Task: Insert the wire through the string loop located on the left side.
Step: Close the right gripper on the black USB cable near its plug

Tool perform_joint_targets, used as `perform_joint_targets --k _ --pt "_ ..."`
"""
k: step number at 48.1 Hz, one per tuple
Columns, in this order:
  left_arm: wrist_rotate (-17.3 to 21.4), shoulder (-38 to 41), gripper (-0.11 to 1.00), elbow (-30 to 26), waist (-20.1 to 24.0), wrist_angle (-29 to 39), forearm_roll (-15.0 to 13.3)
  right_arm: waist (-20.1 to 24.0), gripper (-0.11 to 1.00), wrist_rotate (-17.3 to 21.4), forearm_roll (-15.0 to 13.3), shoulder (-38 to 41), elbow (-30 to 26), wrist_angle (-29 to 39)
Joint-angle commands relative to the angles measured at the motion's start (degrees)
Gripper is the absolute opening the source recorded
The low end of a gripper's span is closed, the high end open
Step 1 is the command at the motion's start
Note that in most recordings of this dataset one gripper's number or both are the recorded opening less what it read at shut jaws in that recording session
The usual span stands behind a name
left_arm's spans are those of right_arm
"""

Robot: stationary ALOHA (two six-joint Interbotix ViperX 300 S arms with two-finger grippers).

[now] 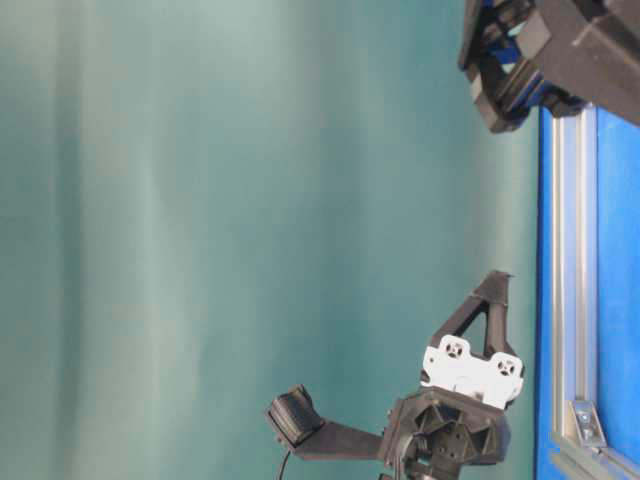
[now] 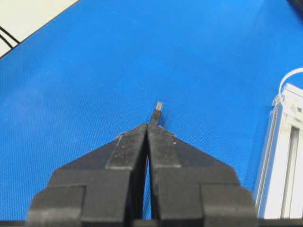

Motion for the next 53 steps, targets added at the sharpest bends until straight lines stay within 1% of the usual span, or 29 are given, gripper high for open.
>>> perform_joint_targets --k 1,6,11,22,26,27,30,33,40,43,44,45,49,53 --pt "0.35 -2.90 0.00 -0.70 -0.18 1.49 1.14 0.44 0.01 0.70 0.09 -3.43 -0.62 0.00" --pt "0.26 -3.08 0.00 -0.97 0.00 2.64 1.23 0.44 -0.02 1.85 0.09 -3.34 -1.76 2.72" --pt "0.26 -3.08 0.00 -0.97 0.00 2.64 1.32 0.35 -0.02 2.29 0.00 -3.16 -2.46 4.13" --pt "0.26 -3.08 0.00 -0.97 0.18 2.64 1.32 0.44 -0.02 3.16 0.00 -3.16 -2.37 4.22" --pt "0.26 -3.08 0.00 -0.97 0.18 2.64 1.32 0.35 -0.01 4.13 0.00 -3.16 -2.29 4.31" --pt "0.26 -3.08 0.00 -0.97 0.18 2.64 1.32 0.35 0.00 4.39 0.00 -3.16 -2.29 4.31" --pt "0.26 -3.08 0.00 -0.97 0.18 2.64 1.32 0.44 0.08 5.27 0.00 -3.16 -2.29 4.48" --pt "0.26 -3.08 0.00 -0.88 0.18 2.64 1.32 0.35 0.22 6.15 0.09 -3.16 -2.29 4.75" --pt "0.26 -3.16 0.00 -0.70 0.18 2.64 1.32 0.44 0.68 7.12 0.53 -3.16 -2.37 5.10" --pt "0.26 -3.16 0.00 -0.70 0.18 2.64 1.32 0.44 0.85 7.12 1.49 -3.08 -2.29 5.10" --pt "0.26 -3.16 0.00 -0.70 0.18 2.72 1.32 0.35 0.89 7.12 1.67 -2.99 -2.37 5.10" --pt "0.26 -3.16 0.00 -0.70 0.18 2.64 1.32 0.35 0.91 7.12 1.93 -2.90 -2.37 5.10" --pt "0.26 -3.16 0.00 -0.88 0.18 2.64 1.32 0.35 0.85 7.29 2.37 -2.29 -2.55 5.01" --pt "0.26 -3.16 0.00 -0.88 0.18 2.64 1.32 0.44 0.88 7.47 2.90 -0.88 -3.25 5.10"
